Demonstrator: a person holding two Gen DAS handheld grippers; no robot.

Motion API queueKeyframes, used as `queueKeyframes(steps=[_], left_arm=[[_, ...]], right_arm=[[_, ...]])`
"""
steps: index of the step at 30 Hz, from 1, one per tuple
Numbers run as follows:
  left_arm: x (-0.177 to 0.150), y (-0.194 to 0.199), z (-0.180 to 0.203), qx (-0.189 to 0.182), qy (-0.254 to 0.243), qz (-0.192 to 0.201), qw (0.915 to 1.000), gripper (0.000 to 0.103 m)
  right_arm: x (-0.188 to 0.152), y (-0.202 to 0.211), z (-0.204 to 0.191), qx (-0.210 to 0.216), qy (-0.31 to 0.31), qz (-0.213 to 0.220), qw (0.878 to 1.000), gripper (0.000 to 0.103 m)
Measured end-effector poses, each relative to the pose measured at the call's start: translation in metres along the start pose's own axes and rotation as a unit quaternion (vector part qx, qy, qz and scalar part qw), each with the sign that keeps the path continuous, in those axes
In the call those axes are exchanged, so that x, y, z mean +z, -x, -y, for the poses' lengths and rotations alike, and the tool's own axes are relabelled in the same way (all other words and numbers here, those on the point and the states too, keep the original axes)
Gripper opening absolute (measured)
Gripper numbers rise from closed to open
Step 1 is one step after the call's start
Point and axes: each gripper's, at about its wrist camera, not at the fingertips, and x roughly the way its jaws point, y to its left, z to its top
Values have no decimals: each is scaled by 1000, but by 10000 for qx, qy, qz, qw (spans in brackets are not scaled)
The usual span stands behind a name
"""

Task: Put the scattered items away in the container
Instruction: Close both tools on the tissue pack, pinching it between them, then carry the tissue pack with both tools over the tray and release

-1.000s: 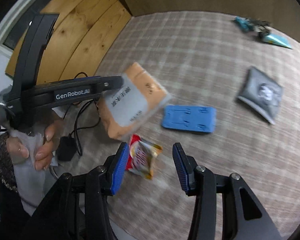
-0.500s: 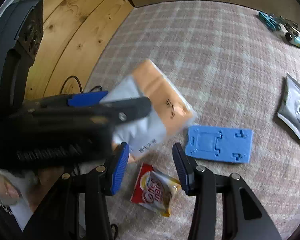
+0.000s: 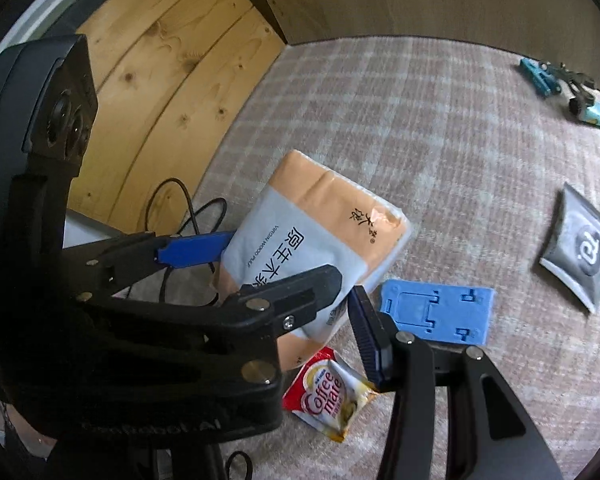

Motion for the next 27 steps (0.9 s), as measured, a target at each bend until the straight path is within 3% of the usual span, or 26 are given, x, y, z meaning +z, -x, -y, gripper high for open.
queueKeyframes(steps=[6, 11, 19, 27], left_arm=[[4, 21, 49, -68, -327, 253, 9991, 74], [10, 22, 116, -190, -733, 373, 9964, 74], [19, 5, 251, -634, -1379, 434, 9875, 75], [13, -28, 405, -1128, -2111, 264, 9706, 74]], right_arm=[[-4, 47, 14, -7, 11, 266, 9996, 48], [-13, 93, 47, -130, -159, 549, 9983, 48], [-38, 188, 137, -621, -529, 1027, 9914, 48], [-81, 285, 247, -1146, -1129, 1363, 9775, 48]])
